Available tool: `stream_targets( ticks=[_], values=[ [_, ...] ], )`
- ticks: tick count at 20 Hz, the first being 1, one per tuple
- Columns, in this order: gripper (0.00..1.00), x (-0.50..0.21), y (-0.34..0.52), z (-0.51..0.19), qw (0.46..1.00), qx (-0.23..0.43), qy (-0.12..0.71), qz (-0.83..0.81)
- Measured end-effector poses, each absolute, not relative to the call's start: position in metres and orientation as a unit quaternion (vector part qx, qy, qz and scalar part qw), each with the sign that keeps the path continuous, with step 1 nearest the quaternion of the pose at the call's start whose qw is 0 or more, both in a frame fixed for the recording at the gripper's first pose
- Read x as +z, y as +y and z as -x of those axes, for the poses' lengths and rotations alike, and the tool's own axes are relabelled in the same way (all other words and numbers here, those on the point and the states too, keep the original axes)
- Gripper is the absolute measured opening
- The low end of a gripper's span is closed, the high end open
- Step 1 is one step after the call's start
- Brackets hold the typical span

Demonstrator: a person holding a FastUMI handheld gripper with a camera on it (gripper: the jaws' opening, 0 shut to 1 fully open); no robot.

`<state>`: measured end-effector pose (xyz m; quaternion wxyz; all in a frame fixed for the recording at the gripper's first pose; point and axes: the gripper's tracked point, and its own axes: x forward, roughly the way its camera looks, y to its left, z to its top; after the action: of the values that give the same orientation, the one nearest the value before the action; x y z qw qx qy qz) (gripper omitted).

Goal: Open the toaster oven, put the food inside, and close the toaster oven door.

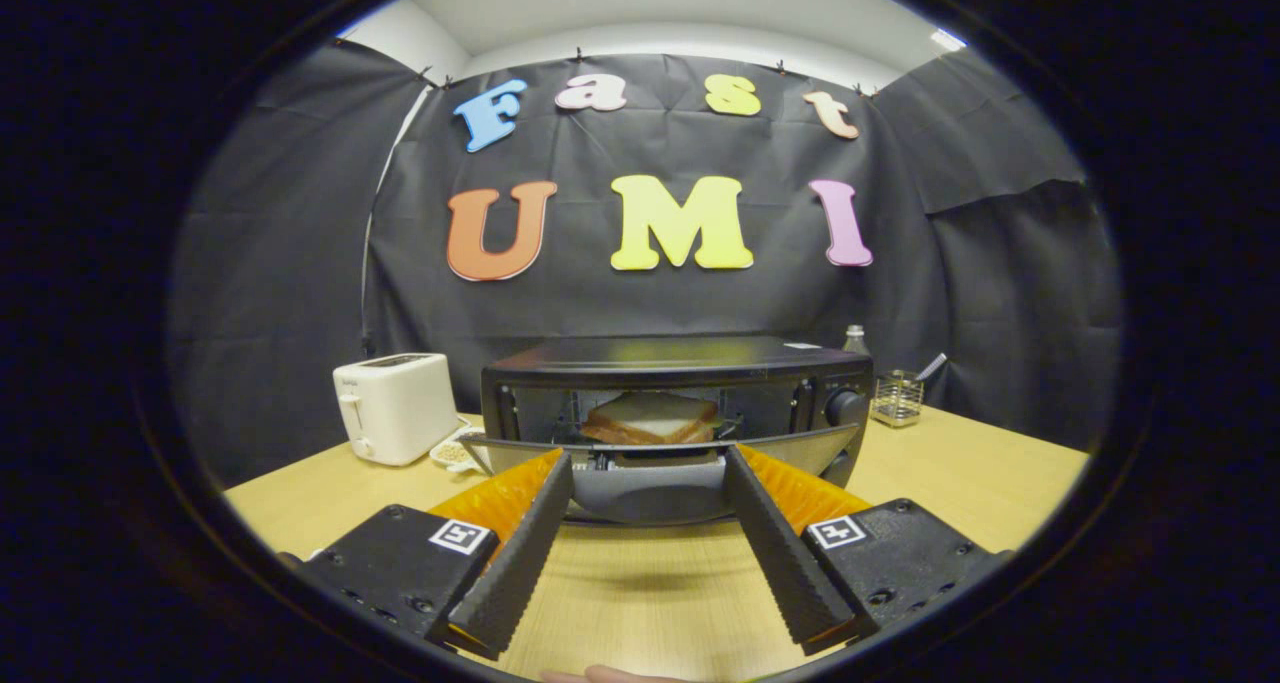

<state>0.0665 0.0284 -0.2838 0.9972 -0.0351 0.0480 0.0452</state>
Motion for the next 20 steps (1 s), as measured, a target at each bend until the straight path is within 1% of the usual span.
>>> stream_targets(
  ticks=[4, 7, 10, 13, 18, 20],
  values=[
    [0.99, -0.249, 0.023, -0.098, 0.996, 0.045, 0.04, 0.07],
    [0.99, -0.212, 0.022, -0.079, 0.996, 0.051, 0.025, 0.067],
    [0.99, -0.179, 0.018, -0.037, 0.996, 0.053, 0.014, 0.074],
    [0.98, -0.149, 0.013, 0.011, 0.997, 0.061, 0.022, 0.052],
    [0.98, -0.091, -0.038, 0.079, 0.999, 0.006, 0.008, 0.035],
    [0.98, -0.077, -0.046, 0.101, 1.0, 0.014, 0.002, 0.023]
  ],
)
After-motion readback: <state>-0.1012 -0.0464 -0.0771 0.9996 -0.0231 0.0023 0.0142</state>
